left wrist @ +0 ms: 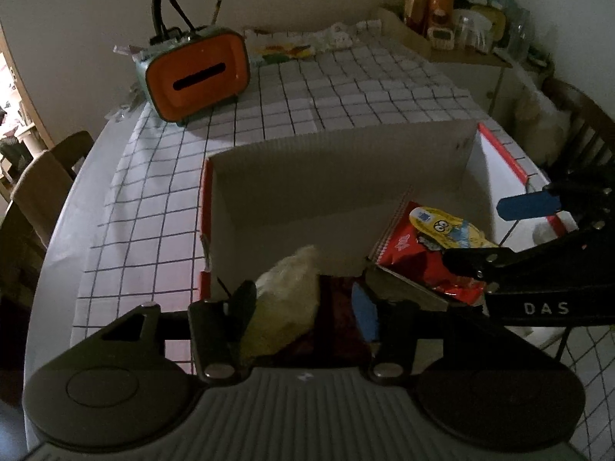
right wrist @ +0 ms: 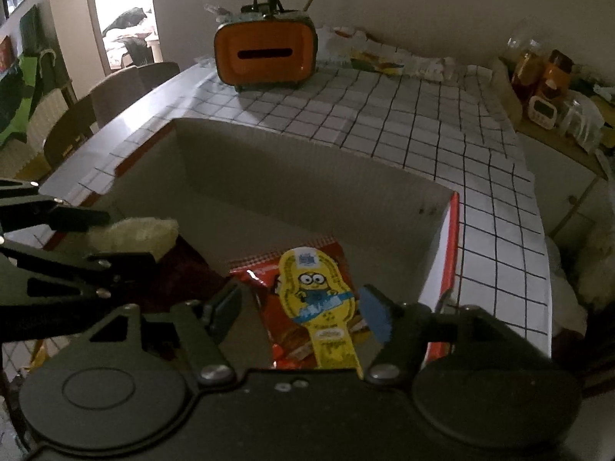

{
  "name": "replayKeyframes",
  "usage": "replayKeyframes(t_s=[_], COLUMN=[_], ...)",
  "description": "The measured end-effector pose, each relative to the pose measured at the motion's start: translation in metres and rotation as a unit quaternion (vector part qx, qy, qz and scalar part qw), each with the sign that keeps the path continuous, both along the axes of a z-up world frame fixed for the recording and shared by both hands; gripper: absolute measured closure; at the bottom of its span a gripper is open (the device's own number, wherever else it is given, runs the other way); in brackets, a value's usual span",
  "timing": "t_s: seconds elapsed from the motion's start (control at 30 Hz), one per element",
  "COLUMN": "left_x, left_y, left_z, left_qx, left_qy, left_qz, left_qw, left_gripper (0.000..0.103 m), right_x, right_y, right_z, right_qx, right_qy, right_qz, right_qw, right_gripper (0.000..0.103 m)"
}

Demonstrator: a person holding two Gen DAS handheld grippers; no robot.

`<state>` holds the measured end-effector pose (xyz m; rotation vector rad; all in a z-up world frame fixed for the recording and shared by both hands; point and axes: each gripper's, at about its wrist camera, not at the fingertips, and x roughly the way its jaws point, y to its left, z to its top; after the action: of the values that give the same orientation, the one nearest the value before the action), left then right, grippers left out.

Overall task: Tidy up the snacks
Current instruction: 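Open both tools to drop the cream bag and Minion pack in the box, then move both tools back toward the remaining snacks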

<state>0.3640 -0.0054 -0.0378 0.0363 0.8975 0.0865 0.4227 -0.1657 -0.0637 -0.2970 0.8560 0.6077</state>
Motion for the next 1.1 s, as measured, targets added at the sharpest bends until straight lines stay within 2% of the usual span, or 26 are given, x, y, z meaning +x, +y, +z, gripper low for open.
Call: replayKeyframes(t_s=[0.33,0.43,0.73,1.1], left_x=[-0.038,-0.051,-0.096,-0.151], left_y=[0.0,0.001,0.008,0.017], left_z=[0.029,0.038,0.06,0.068], left_qx=[-0.015,-0.019,-0.029,-0.036], left_qy=[-0.038,-0.049,-0.081,-0.089], left_qz=[-0.013,-0.018,-0.028,-0.034], left_qw=[0.9991,0.9985,0.9959,0.9948], left_gripper=[0.044,0.041,0.031,0.021], right_x=[-0.038,-0.053,-0.098,-0.153], right_y=[-0.016,-0.018,-0.018,-0.018], right_z=[0.032,0.042,0.066,0.079], right_qx=[0.034,0.042,0.062,0.085], right_qy=[-0.012,-0.02,-0.039,-0.042], right_qz=[-0.004,-0.001,0.002,0.012], right_qw=[0.999,0.999,0.997,0.995], right_gripper=[0.033,0.026,0.021,0.013])
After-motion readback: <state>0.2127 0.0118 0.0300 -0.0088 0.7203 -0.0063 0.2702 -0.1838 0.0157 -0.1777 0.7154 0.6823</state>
